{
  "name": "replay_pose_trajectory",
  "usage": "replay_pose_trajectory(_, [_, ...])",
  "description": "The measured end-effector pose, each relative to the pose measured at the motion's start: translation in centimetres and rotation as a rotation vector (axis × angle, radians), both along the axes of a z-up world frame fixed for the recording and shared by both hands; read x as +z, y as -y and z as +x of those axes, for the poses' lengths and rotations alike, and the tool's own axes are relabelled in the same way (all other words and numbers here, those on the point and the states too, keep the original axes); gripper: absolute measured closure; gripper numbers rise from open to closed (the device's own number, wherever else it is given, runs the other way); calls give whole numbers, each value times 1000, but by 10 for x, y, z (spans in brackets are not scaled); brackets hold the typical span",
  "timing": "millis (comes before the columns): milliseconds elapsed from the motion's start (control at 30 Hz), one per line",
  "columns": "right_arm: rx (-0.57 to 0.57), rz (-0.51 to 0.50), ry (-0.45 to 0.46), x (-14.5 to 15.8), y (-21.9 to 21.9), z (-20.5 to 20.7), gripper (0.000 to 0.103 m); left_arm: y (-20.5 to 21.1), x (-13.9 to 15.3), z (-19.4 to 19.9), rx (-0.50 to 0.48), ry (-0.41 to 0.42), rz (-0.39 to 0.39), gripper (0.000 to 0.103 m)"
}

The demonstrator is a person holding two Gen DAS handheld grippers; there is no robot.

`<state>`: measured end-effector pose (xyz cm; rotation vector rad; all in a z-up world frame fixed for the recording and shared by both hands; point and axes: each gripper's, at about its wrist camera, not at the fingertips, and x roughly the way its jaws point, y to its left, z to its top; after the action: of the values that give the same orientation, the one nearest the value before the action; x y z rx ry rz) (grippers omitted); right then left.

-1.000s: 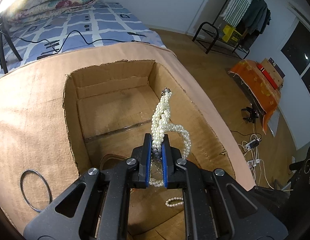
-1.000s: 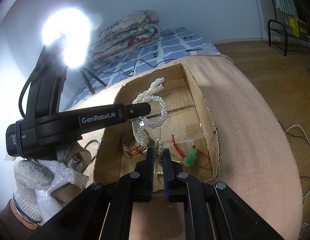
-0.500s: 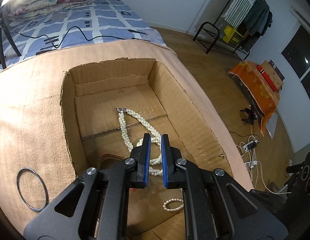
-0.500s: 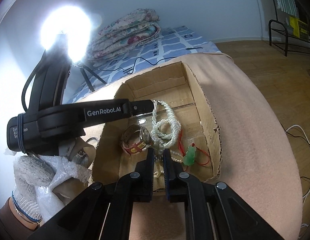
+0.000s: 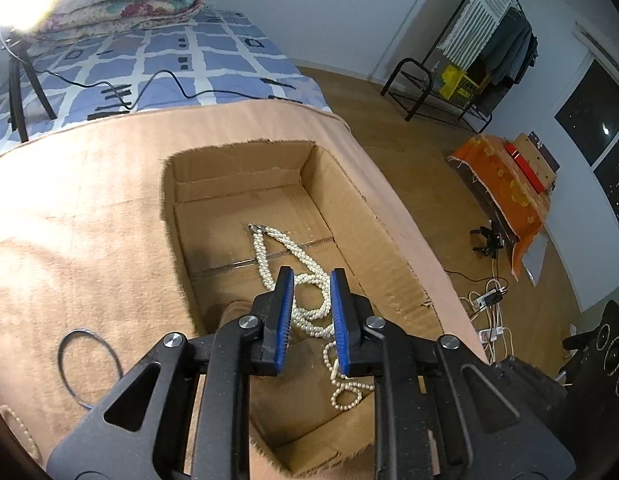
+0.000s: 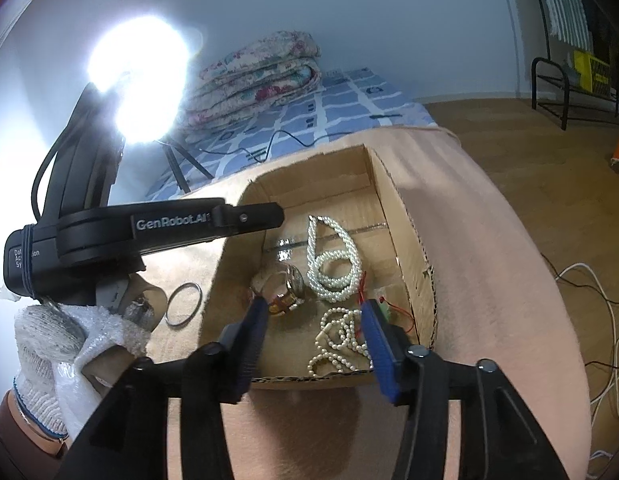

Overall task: Organize jewelry
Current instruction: 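Lower and open the left tool over the box while the right tool releases its pearl strand, then move the left tool to a pearl stud earring while the right tool approaches the dark bangle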

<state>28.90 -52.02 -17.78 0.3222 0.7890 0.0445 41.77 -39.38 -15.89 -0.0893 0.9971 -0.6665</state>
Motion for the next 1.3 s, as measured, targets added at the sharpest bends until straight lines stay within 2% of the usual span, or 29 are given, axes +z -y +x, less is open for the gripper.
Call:
replay_pose_trajectory(133, [-9,-16,29,15,-5,-7,33,-21,16,-5,11,24,-10,86])
replay_pose_trajectory(267, [-9,-42,59,29,-13,-14,26,-51,34,-11,33,49,-25,85])
replay_pose_trajectory(333, [-11,-63,69,35,-19,-17,21,-68,42,-13,47,61,-36,70])
replay_pose_trajectory(400, [-20,-83,81,40,-24,-19,15,-88,51,-16,64,84,-43,64])
replay_pose_trajectory(533, [-36,-124,114,53,-34,-24,4,-131,65,-24,91,120,-34,64])
replay_pose_trajectory(600, [-40,-142,132,59,-39,-27,2,-154,70,-28,107,133,-29,64])
replay_pose_trajectory(933, [25,-207,177,81,-76,-31,2,-272,74,-48,220,161,10,64])
replay_pose_trajectory(1067, [58,-228,190,83,-94,-30,3,-317,63,-59,268,147,28,64])
replay_pose_trajectory(1300, [116,-203,178,79,-119,-20,12,-365,36,-75,315,100,49,64])
